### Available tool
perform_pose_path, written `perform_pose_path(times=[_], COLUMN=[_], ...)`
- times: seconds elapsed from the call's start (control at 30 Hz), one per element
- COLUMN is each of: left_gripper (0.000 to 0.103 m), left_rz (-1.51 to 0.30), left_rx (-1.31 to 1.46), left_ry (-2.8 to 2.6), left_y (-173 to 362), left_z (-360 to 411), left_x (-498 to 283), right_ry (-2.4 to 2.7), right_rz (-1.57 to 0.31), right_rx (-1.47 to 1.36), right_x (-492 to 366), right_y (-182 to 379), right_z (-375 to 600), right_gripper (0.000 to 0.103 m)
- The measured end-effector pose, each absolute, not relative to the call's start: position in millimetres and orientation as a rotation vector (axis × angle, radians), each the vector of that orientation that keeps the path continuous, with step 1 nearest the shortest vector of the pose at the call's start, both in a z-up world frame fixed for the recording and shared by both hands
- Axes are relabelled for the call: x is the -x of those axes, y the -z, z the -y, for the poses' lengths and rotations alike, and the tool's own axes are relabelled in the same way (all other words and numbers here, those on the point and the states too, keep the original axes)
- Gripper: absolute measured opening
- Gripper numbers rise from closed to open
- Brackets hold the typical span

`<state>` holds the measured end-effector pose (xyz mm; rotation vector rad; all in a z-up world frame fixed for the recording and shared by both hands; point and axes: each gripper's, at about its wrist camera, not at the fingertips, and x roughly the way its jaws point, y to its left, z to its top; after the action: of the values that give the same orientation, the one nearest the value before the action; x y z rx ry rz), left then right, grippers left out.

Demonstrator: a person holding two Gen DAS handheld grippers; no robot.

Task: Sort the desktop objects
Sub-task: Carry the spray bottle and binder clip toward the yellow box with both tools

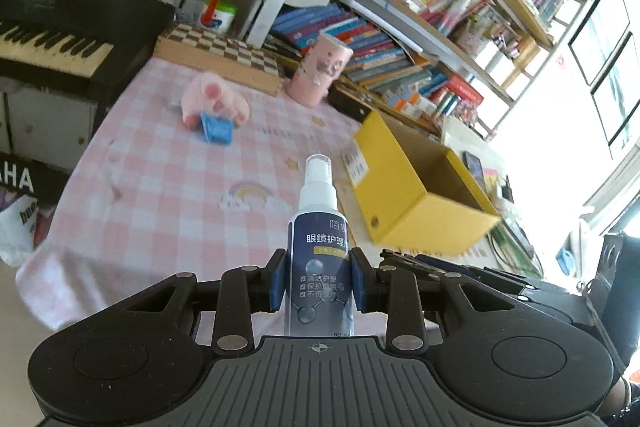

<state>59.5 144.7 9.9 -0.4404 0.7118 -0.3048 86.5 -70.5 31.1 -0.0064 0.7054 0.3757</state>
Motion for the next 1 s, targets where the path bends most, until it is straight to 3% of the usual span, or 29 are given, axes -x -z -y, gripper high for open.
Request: perform_pose_path(times=[0.27,1.0], left_gripper=[0.03,0.03], left_rz=[-0.753,-0.821], left_rx=[0.414,0.35], left_ry=[0.413,0.704], left_y=[-9,2], left_z=[-132,-68], left_x=[-36,-63], right_ry=[-0.263,0.014], right_rz=[-0.728,-0.748], right_rx=[-0.033,-0.11], right_x=[-35,-1], right_y=[-28,-29], right_z=[89,147], right_gripper=[0.04,0.04])
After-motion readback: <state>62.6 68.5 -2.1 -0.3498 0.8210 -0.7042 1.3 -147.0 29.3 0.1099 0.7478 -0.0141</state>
